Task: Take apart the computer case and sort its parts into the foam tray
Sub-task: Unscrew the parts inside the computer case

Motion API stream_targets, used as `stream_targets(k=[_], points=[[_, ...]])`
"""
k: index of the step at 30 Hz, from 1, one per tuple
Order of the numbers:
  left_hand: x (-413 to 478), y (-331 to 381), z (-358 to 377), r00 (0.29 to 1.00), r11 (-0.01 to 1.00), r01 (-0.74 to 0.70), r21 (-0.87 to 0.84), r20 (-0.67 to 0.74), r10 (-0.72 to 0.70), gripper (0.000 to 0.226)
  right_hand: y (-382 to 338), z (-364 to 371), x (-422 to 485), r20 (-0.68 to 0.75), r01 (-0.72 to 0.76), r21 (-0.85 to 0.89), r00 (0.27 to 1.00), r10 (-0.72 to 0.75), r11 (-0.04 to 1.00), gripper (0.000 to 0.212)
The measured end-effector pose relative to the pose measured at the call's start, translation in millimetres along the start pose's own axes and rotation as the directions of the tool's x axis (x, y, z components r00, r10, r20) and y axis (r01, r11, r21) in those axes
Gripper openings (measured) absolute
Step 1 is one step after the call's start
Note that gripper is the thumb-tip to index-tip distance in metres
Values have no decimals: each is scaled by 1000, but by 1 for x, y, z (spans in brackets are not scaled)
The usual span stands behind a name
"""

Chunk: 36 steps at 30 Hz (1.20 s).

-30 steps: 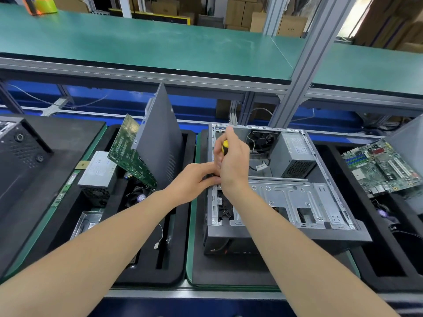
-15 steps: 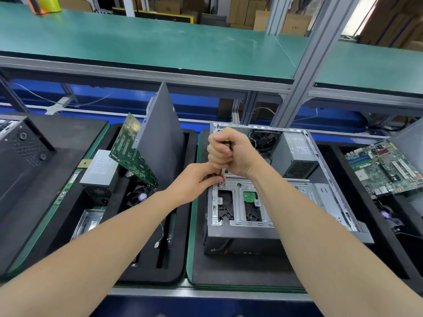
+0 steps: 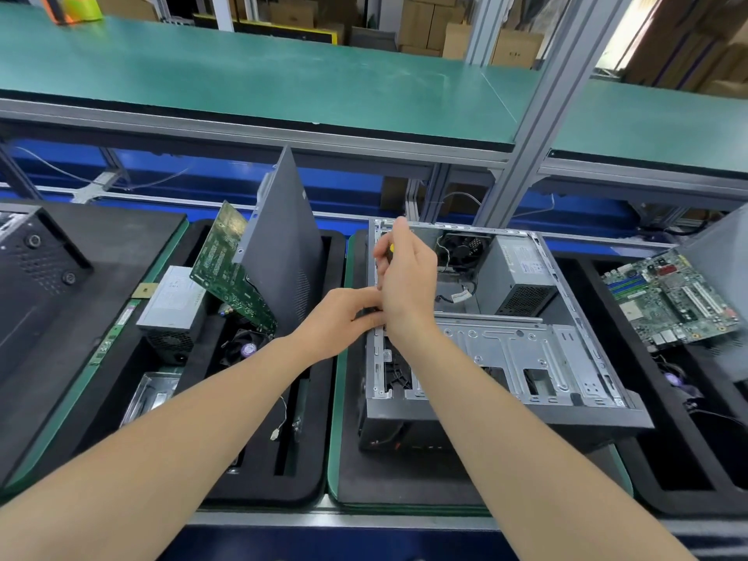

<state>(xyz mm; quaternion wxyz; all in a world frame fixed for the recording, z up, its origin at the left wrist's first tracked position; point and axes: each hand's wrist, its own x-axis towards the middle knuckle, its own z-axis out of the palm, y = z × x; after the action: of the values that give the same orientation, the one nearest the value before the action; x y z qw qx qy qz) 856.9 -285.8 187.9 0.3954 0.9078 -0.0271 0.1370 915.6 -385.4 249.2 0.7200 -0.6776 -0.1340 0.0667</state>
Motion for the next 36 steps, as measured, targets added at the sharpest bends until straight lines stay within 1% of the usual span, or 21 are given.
stream_targets(k=[1, 2, 3, 5, 6, 8, 10, 12, 14, 16, 18, 21, 23, 24, 25, 27, 29, 30, 31, 33, 36], points=[[-1, 1, -1, 1000, 1000, 0, 2, 10, 0, 59, 0, 2, 0, -7, 11, 14, 1000, -11, 1000, 49], [-1, -1, 0, 1000, 1000, -4, 4, 21, 4, 56, 0, 2, 0, 1, 14, 38, 1000, -14, 999, 48], [-1, -1, 0, 1000, 1000, -8, 3, 23, 8, 46, 0, 0, 1, 27, 8, 66, 1000, -10, 998, 48], [0, -5, 1, 999, 1000, -4, -18, 42, 5, 18, 0, -5, 5, 118, -25, 119, 993, 11, 993, 50], [0, -7, 2, 999, 1000, 5, -21, 49, -4, 11, -1, -8, 8, 173, -50, 139, 985, 25, 989, 50], [0, -8, 2, 998, 1000, 16, -4, 55, -16, 13, -2, -15, 16, 305, -120, 161, 950, 66, 980, 49], [0, -7, 3, 998, 1000, 15, 6, 54, -15, 11, -3, -21, 24, 454, -184, 152, 886, 97, 971, 49], [1, -8, 3, 999, 1000, 12, -4, 43, -12, 10, -5, -26, 33, 588, -230, 123, 800, 116, 965, 51], [2, -8, 3, 999, 1000, 13, -18, 41, -13, 10, -6, -30, 41, 690, -278, 82, 708, 147, 957, 52], [2, -7, 3, 999, 1000, 15, -26, 46, -14, 11, -6, -31, 48, 761, -321, 47, 625, 174, 946, 54], [2, -8, 2, 999, 1000, 14, -27, 46, -13, 12, -6, -30, 53, 807, -347, 32, 562, 180, 937, 51], [2, -8, 1, 999, 1000, 13, -25, 37, -12, 13, -5, -30, 55, 841, -360, 43, 516, 161, 932, 49], [2, -8, 1, 999, 1000, 21, -23, 36, -20, 14, -5, -31, 54, 835, -346, 69, 533, 135, 936, 47], [3, -8, 0, 999, 999, 26, -22, 35, -26, 15, -4, -32, 53, 817, -326, 85, 564, 121, 942, 45], [3, -8, 0, 999, 999, 29, -19, 36, -28, 15, -4, -32, 50, 783, -300, 97, 612, 114, 949, 43], [3, -8, 0, 999, 1000, 20, -12, 43, -19, 15, -4, -30, 41, 642, -253, 87, 754, 140, 963, 39], [4, -11, 1, 999, 1000, -10, -15, 45, 11, 13, -6, -26, 30, 425, -210, 32, 888, 177, 977, 40], [4, -13, 2, 998, 999, -33, -16, 44, 33, 13, -7, -24, 23, 315, -195, 21, 932, 179, 981, 40], [5, -15, 3, 998, 998, -54, -16, 45, 54, 13, -7, -21, 18, 214, -183, 40, 962, 170, 982, 40], [6, -17, 4, 996, 996, -82, -19, 39, 83, 13, -6, -14, 8, 61, -142, 76, 989, 137, 987, 43], [4, -14, 4, 991, 991, -133, 9, -20, 133, 18, -2, 0, -4, -64, -52, 4, 997, 52, 999, 49]])
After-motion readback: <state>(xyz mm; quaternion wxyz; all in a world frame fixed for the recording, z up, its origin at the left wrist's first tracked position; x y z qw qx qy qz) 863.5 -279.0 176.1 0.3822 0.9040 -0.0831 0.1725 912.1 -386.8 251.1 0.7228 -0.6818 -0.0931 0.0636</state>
